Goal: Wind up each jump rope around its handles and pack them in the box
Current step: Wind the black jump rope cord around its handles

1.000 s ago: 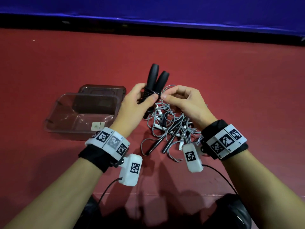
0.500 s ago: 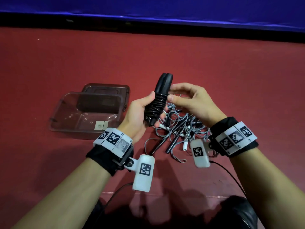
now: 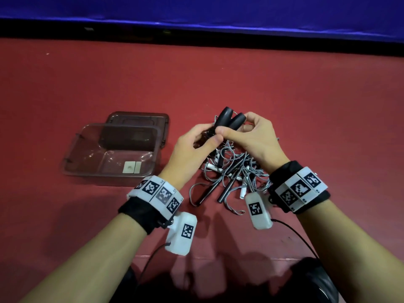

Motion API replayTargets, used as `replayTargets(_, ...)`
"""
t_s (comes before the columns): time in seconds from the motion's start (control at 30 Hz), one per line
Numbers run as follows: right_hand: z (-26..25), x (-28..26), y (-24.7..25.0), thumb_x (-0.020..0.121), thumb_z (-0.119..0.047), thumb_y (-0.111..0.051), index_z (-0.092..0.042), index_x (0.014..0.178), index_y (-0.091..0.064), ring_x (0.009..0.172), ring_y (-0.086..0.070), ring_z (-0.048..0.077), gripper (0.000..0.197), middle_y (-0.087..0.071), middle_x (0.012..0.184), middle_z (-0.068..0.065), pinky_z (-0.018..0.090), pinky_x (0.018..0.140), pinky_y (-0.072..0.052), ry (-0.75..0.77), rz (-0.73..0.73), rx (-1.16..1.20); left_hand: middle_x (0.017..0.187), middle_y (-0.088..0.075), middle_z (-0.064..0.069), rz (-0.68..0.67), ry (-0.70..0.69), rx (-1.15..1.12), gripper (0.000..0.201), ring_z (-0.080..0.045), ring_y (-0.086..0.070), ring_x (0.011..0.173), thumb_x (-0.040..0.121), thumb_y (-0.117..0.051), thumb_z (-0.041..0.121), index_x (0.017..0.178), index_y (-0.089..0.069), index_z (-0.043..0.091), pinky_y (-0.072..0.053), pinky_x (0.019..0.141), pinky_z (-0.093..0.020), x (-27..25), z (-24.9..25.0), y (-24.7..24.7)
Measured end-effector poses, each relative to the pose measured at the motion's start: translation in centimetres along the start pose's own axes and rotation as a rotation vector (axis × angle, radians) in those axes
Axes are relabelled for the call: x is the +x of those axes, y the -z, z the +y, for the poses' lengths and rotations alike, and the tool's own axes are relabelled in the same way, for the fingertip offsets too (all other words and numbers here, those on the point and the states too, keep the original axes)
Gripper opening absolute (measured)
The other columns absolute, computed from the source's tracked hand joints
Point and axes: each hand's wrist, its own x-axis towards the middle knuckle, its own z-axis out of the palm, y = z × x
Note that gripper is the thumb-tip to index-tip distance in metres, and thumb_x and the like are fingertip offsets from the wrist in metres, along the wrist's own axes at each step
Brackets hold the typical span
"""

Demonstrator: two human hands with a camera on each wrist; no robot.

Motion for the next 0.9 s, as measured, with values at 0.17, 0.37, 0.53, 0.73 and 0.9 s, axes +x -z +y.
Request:
replayTargets(0.17, -0.2, 0.0, -0.4, 0.068, -0.045, -0.091, -0.004, 0.091, -0.066, 0.058, -0.06, 0.006, 0.053, -0.072, 0.068, 0.001, 0.024, 0.06, -0.046, 0.009, 0.018, -0.076, 0.106, -0.077, 0.005, 0.042, 0.092, -0.156, 0.019, -0.012, -0.072, 0.101, 0.096, -0.07, 0.03, 0.114, -0.074, 0.026, -0.054, 0.096, -0.036, 0.0, 0.5, 0.6)
replayTargets(0.37, 0.0, -0.3, -0.6, 0.09, -0.02, -0.077, -0.011, 0.119, -0.072, 0.08, -0.069, 0.005, 0.031, -0.079, 0.088, -0.007, 0.023, 0.077, -0.055, 0.114, -0.135, -0.072, 0.087, -0.072, -0.008, 0.073, 0.359, -0.583, 0.034, -0.023, -0.067, 0.068, 0.106, -0.051, 0.029, 0.122, -0.063, 0.002, -0.053, 0.059, -0.036, 0.1, 1.8, 1.1)
replayTargets(0.53, 0.2, -0.2, -0.6, 0.094, -0.006, -0.069, -0.009, 0.123, -0.07, 0.08, -0.068, 0.007, 0.029, -0.079, 0.096, -0.005, 0.019, 0.073, -0.055, 0.075, -0.272, 0.008, 0.078, -0.066, -0.005, 0.074, 0.414, -0.615, 0.032, -0.02, -0.058, 0.056, 0.101, -0.051, 0.037, 0.097, -0.071, 0.014, -0.04, 0.048, -0.03, -0.1, 2.4, 1.2)
replayTargets(0.73, 0.3, 0.0, -0.4, 0.091, -0.004, -0.07, -0.01, 0.123, -0.066, 0.096, -0.069, 0.017, 0.033, -0.075, 0.113, 0.003, 0.032, 0.088, -0.057, 0.041, -0.346, 0.114, 0.076, -0.059, -0.006, -0.078, 0.482, -0.724, 0.034, -0.023, -0.055, 0.055, 0.101, -0.046, 0.032, 0.1, -0.07, 0.009, -0.038, 0.04, -0.026, -0.3, 3.0, 1.1)
replayTargets(0.9, 0.1, -0.2, 0.1, 0.099, -0.021, -0.059, -0.007, 0.134, -0.054, 0.057, -0.051, 0.014, 0.039, -0.066, 0.087, -0.002, 0.018, 0.049, -0.034, -0.022, -0.546, 0.183, 0.076, -0.063, -0.009, -0.207, 0.541, -0.818, 0.04, -0.02, -0.052, 0.052, 0.096, -0.046, 0.032, 0.08, -0.074, 0.008, -0.034, 0.039, -0.023, -0.7, 3.5, 0.7)
